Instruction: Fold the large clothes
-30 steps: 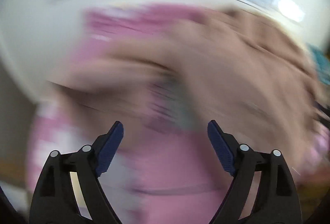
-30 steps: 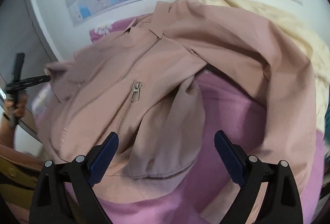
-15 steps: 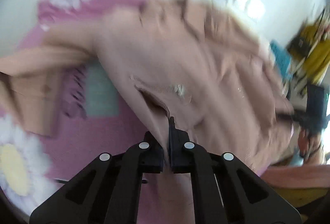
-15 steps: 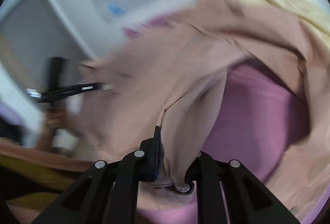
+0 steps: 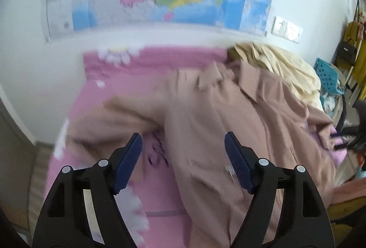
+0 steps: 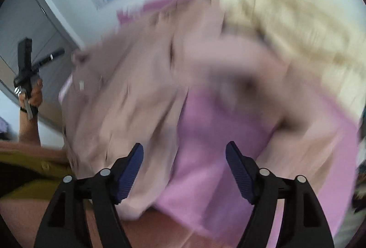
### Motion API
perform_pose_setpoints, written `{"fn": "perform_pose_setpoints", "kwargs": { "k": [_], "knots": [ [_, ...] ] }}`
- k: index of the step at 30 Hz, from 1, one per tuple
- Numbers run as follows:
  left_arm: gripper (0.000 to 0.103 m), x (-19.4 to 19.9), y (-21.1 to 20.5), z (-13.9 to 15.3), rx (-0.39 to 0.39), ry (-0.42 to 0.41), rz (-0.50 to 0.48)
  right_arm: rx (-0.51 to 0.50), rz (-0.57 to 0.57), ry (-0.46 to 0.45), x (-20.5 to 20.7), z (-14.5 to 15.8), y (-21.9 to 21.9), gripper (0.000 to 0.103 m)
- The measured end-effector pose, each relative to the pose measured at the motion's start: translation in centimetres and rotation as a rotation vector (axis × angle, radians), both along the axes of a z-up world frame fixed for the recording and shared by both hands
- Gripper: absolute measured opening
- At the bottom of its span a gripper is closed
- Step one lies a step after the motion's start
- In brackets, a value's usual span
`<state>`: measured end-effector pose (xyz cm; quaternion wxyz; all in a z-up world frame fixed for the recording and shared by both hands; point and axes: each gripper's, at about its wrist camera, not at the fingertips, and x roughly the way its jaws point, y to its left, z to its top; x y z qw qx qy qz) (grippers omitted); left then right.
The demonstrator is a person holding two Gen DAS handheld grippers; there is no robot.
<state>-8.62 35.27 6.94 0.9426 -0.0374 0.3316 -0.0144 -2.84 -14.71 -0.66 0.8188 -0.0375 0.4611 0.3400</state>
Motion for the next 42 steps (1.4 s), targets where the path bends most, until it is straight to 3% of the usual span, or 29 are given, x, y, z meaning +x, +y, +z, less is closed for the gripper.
{"fn": "perform_pose_setpoints", "kwargs": {
  "k": [4, 8, 12, 17, 19, 21, 22, 26, 29, 32, 33, 35, 36, 38, 39, 42],
  "knots": [
    [0.076, 5.5, -2.1, 0.5, 0.057, 0.013, -0.05, -0.047, -0.098, -0.227, 4.3, 2.9, 3.1, 0.078],
    [0.072, 11.5, -6.3, -0.8, 0.172, 0.038, -0.092, -0.103, -0.143, -0.316, 9.9, 2.3, 8.4, 0.078],
    [0.07, 18.0, -9.1, -2.6, 0.215, 0.083, -0.1, -0.176, -0.129, -0.337, 14.5, 0.3, 13.3, 0.078],
    [0.068, 25.3, -9.8, -4.8, 0.21, 0.175, -0.061, -0.296, -0.11, -0.31, 16.6, -2.6, 16.6, 0.078],
    [0.068, 27.6, -9.8, -5.8, 0.209, 0.213, -0.053, -0.331, -0.091, -0.314, 17.1, -3.4, 17.0, 0.072],
    [0.062, 29.3, -9.8, -6.8, 0.211, 0.252, -0.038, -0.342, -0.062, -0.296, 17.4, -3.6, 16.8, 0.018],
    [0.052, 30.1, -9.8, -7.4, 0.2, 0.278, -0.041, -0.341, -0.059, -0.289, 17.4, -3.4, 16.5, 0.012],
    [0.001, 31.3, -10.1, -8.0, 0.156, 0.321, -0.062, -0.332, -0.052, -0.369, 17.1, -0.2, 14.8, 0.01],
    [0.001, 30.8, -9.7, -5.9, 0.094, 0.249, -0.054, -0.252, -0.078, -0.431, 18.5, 3.7, 13.0, 0.01],
    [0.005, 30.5, -9.1, -4.4, 0.026, 0.207, -0.033, -0.186, -0.118, -0.417, 20.5, 4.7, 11.4, 0.01],
    [0.008, 30.5, -9.0, -4.2, 0.031, 0.203, -0.026, -0.151, -0.133, -0.369, 21.8, 4.3, 10.8, 0.016],
    [0.045, 30.8, -8.9, -4.5, 0.074, 0.209, 0.002, -0.169, -0.167, -0.297, 23.6, 2.6, 10.0, 0.026],
    [0.053, 31.0, -8.9, -4.7, 0.088, 0.217, 0.0, -0.184, -0.181, -0.278, 24.1, 1.7, 9.8, 0.035],
    [0.055, 31.5, -8.7, -5.5, 0.103, 0.241, 0.003, -0.185, -0.194, -0.304, 23.5, 1.1, 9.3, 0.044],
    [0.055, 31.8, -8.7, -5.7, 0.11, 0.25, -0.001, -0.186, -0.198, -0.334, 22.8, 1.2, 8.9, 0.054],
    [0.058, 33.4, -8.9, -6.4, 0.155, 0.268, 0.004, -0.194, -0.198, -0.403, 20.8, 2.2, 8.5, 0.065]
  ]
}}
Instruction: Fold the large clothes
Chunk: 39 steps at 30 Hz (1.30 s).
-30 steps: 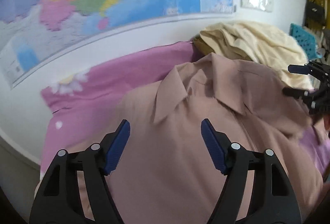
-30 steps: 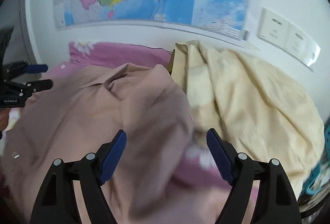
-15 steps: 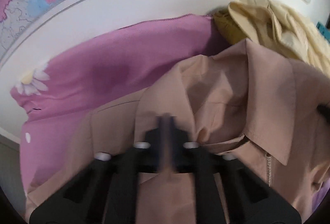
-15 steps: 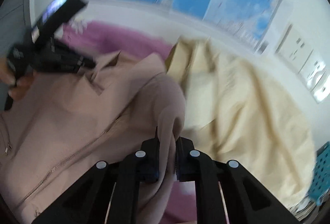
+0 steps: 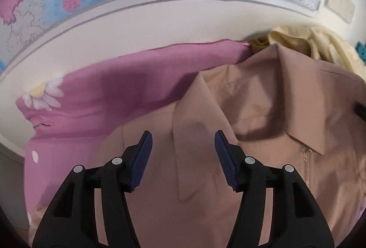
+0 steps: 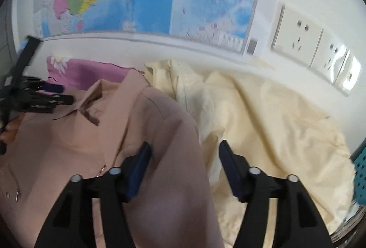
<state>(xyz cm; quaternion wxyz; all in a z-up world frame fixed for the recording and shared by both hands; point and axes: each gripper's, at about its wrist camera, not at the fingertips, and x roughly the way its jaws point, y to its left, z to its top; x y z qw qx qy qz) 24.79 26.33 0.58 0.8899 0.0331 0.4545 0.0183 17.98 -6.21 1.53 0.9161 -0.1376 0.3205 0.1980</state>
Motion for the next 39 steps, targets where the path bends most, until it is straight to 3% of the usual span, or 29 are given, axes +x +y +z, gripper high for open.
{"fn": "perform_pose_setpoints", "kwargs": {
  "k": [2, 4, 5, 6, 7, 8, 9, 11, 14, 16, 18, 19, 20, 22, 25, 29, 33, 35, 36, 37, 38, 39],
  "knots": [
    [0.064, 1.3, -0.3, -0.3, 0.003, 0.008, -0.015, -0.022, 0.014, -0.045, -0.9, 0.5, 0.5, 0.074],
    [0.064, 2.4, -1.1, -0.6, 0.034, 0.018, -0.015, -0.097, 0.05, -0.082, -1.2, 0.6, 2.2, 0.075],
    [0.056, 3.2, -2.0, -0.8, 0.077, 0.022, -0.003, -0.145, 0.056, -0.096, -1.2, 0.3, 2.8, 0.074],
    [0.046, 3.8, -2.6, -1.3, 0.101, 0.034, -0.007, -0.212, 0.054, -0.106, -0.8, -0.3, 3.5, 0.062],
    [0.021, 4.4, -3.0, -1.9, 0.101, 0.059, -0.01, -0.235, 0.05, -0.096, -0.3, -0.7, 4.3, 0.048],
    [0.006, 4.9, -3.3, -2.3, 0.104, 0.081, -0.006, -0.239, 0.046, -0.041, 0.8, -1.1, 4.4, 0.024],
    [0.005, 5.2, -3.4, -2.4, 0.113, 0.084, 0.004, -0.223, 0.042, -0.016, 1.2, -1.4, 4.1, 0.016],
    [0.003, 5.3, -3.3, -1.4, 0.127, 0.023, 0.04, -0.202, 0.038, -0.025, 1.8, -0.8, 3.8, 0.011],
    [0.003, 4.7, -1.9, 1.6, 0.015, -0.091, 0.077, -0.149, 0.045, -0.094, 1.9, 1.6, 3.5, 0.009],
    [0.003, 4.5, -1.1, 2.3, -0.015, -0.12, 0.101, -0.082, 0.035, -0.109, 2.4, 2.6, 2.9, 0.009],
    [0.007, 4.3, -0.5, 2.1, -0.002, -0.108, 0.098, -0.05, 0.004, -0.074, 3.8, 1.9, 2.5, 0.009],
    [0.02, 3.9, 0.1, 1.7, 0.016, -0.106, 0.096, -0.045, -0.009, -0.046, 4.6, 1.3, 2.2, 0.009],
    [0.048, 3.3, 0.5, 1.6, 0.023, -0.103, 0.09, -0.035, -0.017, -0.021, 5.2, 0.4, 1.6, 0.011],
    [0.063, 2.3, 2.5, 1.0, 0.013, -0.101, 0.065, -0.01, -0.024, 0.003, 5.6, -0.6, 0.7, 0.013],
    [0.061, 0.7, 7.6, -0.2, -0.009, -0.057, 0.086, 0.03, -0.019, 0.008, 5.3, -1.0, 0.0, 0.015],
    [0.08, -0.6, 13.0, -1.9, -0.164, 0.038, 0.084, 0.026, -0.011, 0.006, 5.0, -1.2, 0.4, 0.015],
    [0.089, -0.2, 14.0, -4.6, -0.293, 0.138, -0.001, 0.054, -0.014, 0.022, 4.8, -1.2, 0.4, 0.015],
    [0.094, 0.0, 12.7, -5.0, -0.256, 0.126, -0.038, 0.072, -0.013, 0.036, 4.9, -1.3, 0.2, 0.015],
    [0.091, 0.1, 12.0, -5.0, -0.235, 0.121, -0.057, 0.073, -0.014, 0.035, 4.9, -1.4, 0.3, 0.015],
    [0.06, 0.1, 11.5, -4.9, -0.215, 0.113, -0.062, 0.078, -0.013, 0.038, 4.8, -1.3, 0.4, 0.014],
    [0.022, -0.1, 10.8, -4.5, -0.209, 0.104, -0.08, 0.082, -0.008, 0.039, 4.7, -1.1, 0.5, 0.013],
    [0.011, -0.4, 10.3, -4.0, -0.238, 0.106, -0.088, 0.086, -0.004, 0.034, 4.6, -0.9, 0.6, 0.01]
  ]
}}
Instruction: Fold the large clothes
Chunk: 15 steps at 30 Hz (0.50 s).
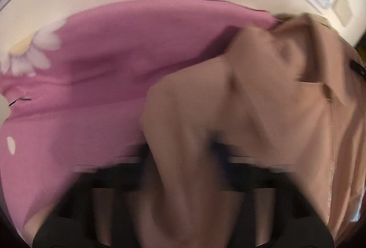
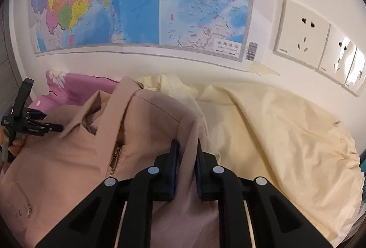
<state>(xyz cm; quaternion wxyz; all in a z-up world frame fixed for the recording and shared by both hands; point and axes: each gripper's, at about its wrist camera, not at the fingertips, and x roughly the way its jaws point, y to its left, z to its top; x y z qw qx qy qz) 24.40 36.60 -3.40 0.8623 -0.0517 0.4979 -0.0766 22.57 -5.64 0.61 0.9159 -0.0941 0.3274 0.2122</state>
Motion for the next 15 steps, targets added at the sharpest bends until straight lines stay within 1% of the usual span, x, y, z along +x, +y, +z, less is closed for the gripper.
{"fn": "perform_pose_setpoints", "kwargs": {
  "k": [2, 3, 4, 5, 6, 7, 8, 9, 10, 11, 12, 13, 14, 15],
  "knots": [
    [0.005, -1.1, -0.3, 1.6, 0.019, -0.066, 0.044, 0.012, 0.019, -0.019, -0.6, 0.8, 0.4, 0.009],
    [0.005, -2.5, -0.1, 3.2, 0.013, -0.131, 0.076, 0.021, 0.028, -0.027, -0.9, 1.4, 0.5, 0.008],
    [0.005, -3.5, 0.2, 4.4, -0.013, -0.172, 0.096, 0.027, 0.037, -0.038, -1.3, 1.9, 0.6, 0.008],
    [0.005, -5.4, 1.0, 6.2, -0.058, -0.23, 0.123, 0.022, 0.041, -0.058, -1.7, 2.4, 0.7, 0.008],
    [0.005, -7.0, 1.6, 7.4, -0.069, -0.269, 0.157, 0.038, 0.043, -0.07, -1.9, 3.2, 0.6, 0.008],
    [0.005, -8.9, 2.1, 8.9, -0.056, -0.319, 0.193, 0.068, 0.048, -0.071, -1.7, 3.7, 0.4, 0.008],
    [0.005, -10.0, 2.3, 9.6, -0.035, -0.358, 0.198, 0.101, 0.055, -0.07, -1.5, 4.1, 0.3, 0.008],
    [0.007, -10.4, 2.9, 9.7, -0.018, -0.37, 0.206, 0.129, 0.066, -0.064, -0.8, 4.3, 0.2, 0.008],
    [0.01, -10.4, 3.1, 9.5, 0.001, -0.355, 0.225, 0.142, 0.069, -0.054, -0.1, 4.1, 0.3, 0.008],
    [0.01, -9.8, 2.7, 9.3, 0.011, -0.34, 0.231, 0.144, 0.061, -0.028, 1.2, 3.6, 0.8, 0.008],
    [0.014, -8.9, 1.7, 8.6, 0.029, -0.315, 0.23, 0.132, 0.055, -0.012, 1.9, 3.1, 1.3, 0.008],
    [0.023, -7.9, 1.8, 7.6, 0.072, -0.284, 0.242, 0.104, 0.041, 0.005, 2.8, 2.3, 1.9, 0.008],
    [0.031, -7.3, 0.7, 6.4, 0.168, -0.24, 0.271, 0.088, 0.024, 0.022, 3.6, 1.5, 2.3, 0.013],
    [0.049, -7.1, -0.6, 5.2, 0.243, -0.191, 0.288, 0.087, 0.001, 0.043, 4.2, 0.7, 2.5, 0.022]
  ]
}}
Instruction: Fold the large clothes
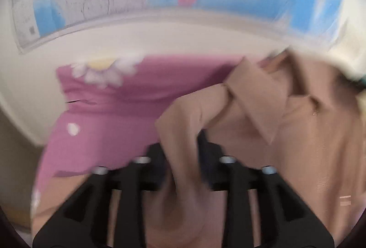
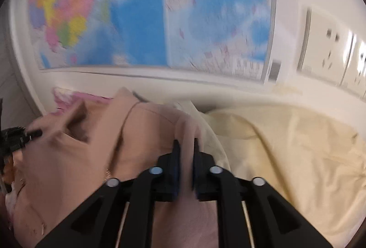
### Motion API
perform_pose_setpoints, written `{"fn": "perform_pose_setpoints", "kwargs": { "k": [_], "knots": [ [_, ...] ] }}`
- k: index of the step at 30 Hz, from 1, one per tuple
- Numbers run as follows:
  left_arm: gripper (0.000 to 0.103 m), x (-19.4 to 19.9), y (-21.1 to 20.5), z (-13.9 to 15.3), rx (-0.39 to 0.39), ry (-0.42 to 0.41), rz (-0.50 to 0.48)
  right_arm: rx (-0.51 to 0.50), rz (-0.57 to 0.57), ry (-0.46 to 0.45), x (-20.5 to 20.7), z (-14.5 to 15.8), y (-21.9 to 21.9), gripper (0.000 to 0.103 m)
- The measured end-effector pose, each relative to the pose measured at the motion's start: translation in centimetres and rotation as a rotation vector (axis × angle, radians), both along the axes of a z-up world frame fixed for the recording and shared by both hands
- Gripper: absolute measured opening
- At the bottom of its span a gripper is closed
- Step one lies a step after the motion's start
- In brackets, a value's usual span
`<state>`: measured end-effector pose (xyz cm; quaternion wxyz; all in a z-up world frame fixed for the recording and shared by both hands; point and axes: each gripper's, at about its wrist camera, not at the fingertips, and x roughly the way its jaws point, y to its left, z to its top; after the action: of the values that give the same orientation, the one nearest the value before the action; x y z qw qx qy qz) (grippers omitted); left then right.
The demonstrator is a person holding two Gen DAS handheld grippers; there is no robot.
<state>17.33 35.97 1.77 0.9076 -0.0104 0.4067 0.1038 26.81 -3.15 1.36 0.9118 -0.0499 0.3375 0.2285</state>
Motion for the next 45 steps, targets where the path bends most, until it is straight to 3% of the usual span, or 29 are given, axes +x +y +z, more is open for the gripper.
{"fn": "perform_pose_setpoints", "kwargs": {
  "k": [1, 2, 3, 5, 7, 9, 14, 19, 23, 26, 28, 29, 30, 32, 36, 40, 42, 45],
  "knots": [
    [0.061, 0.9, -0.5, -1.2, 0.051, 0.058, 0.038, 0.014, -0.004, 0.023, 0.3, -0.3, -0.1, 0.028],
    [0.06, 0.9, -0.8, -1.6, 0.059, 0.072, 0.049, 0.059, -0.007, 0.045, 0.3, -0.3, -0.6, 0.046],
    [0.06, 0.2, -0.7, -1.5, 0.048, 0.066, 0.049, 0.091, -0.002, 0.04, -0.2, 0.1, -1.1, 0.056],
    [0.078, -1.3, -1.0, -0.7, 0.012, 0.021, 0.05, 0.127, 0.01, 0.009, -2.0, 1.5, -2.9, 0.062],
    [0.082, -3.2, -2.2, 0.8, 0.025, -0.053, 0.035, 0.143, 0.022, -0.01, -4.1, 2.7, -5.1, 0.064],
    [0.086, -4.7, -3.9, 2.0, 0.041, -0.093, -0.008, 0.134, 0.007, -0.033, -7.4, 3.7, -8.5, 0.077],
    [0.09, -8.6, -10.9, 3.5, 0.065, -0.137, -0.223, 0.117, -0.063, 0.026, -14.4, 1.5, -16.6, 0.084],
    [0.09, -11.0, -18.0, 2.5, 0.018, -0.11, -0.442, 0.126, -0.148, 0.228, -21.0, -5.3, -23.1, 0.089],
    [0.09, -11.5, -22.0, 0.7, -0.02, -0.074, -0.521, 0.185, -0.092, 0.247, -23.7, -7.9, -22.8, 0.091],
    [0.09, -11.6, -24.0, -0.7, -0.067, -0.039, -0.547, 0.117, -0.079, 0.227, -23.5, -9.0, -21.1, 0.092],
    [0.09, -11.6, -25.0, -1.4, -0.064, -0.026, -0.546, 0.074, -0.064, 0.225, -22.7, -9.5, -20.0, 0.088],
    [0.09, -11.6, -25.3, -1.6, -0.071, -0.02, -0.547, 0.069, -0.052, 0.23, -22.4, -9.5, -19.8, 0.073],
    [0.09, -11.7, -25.6, -1.8, -0.08, -0.012, -0.545, 0.078, -0.031, 0.243, -22.2, -9.4, -19.9, 0.043],
    [0.09, -11.7, -25.8, -1.9, -0.092, -0.005, -0.533, 0.098, -0.011, 0.243, -22.1, -8.3, -20.6, 0.005],
    [0.09, -11.9, -25.7, -1.8, -0.114, -0.007, -0.524, 0.222, -0.003, 0.21, -22.7, -4.1, -23.6, 0.005],
    [0.09, -11.9, -25.6, -1.3, -0.125, -0.03, -0.532, 0.414, -0.012, 0.082, -25.1, 3.2, -28.0, 0.005],
    [0.09, -11.6, -25.6, -1.1, -0.145, -0.036, -0.542, 0.428, 0.026, 0.034, -26.4, 5.6, -27.6, 0.005],
    [0.09, -11.4, -25.5, -0.8, -0.184, -0.045, -0.556, 0.429, 0.13, 0.036, -27.4, 7.2, -24.2, 0.005]
  ]
}}
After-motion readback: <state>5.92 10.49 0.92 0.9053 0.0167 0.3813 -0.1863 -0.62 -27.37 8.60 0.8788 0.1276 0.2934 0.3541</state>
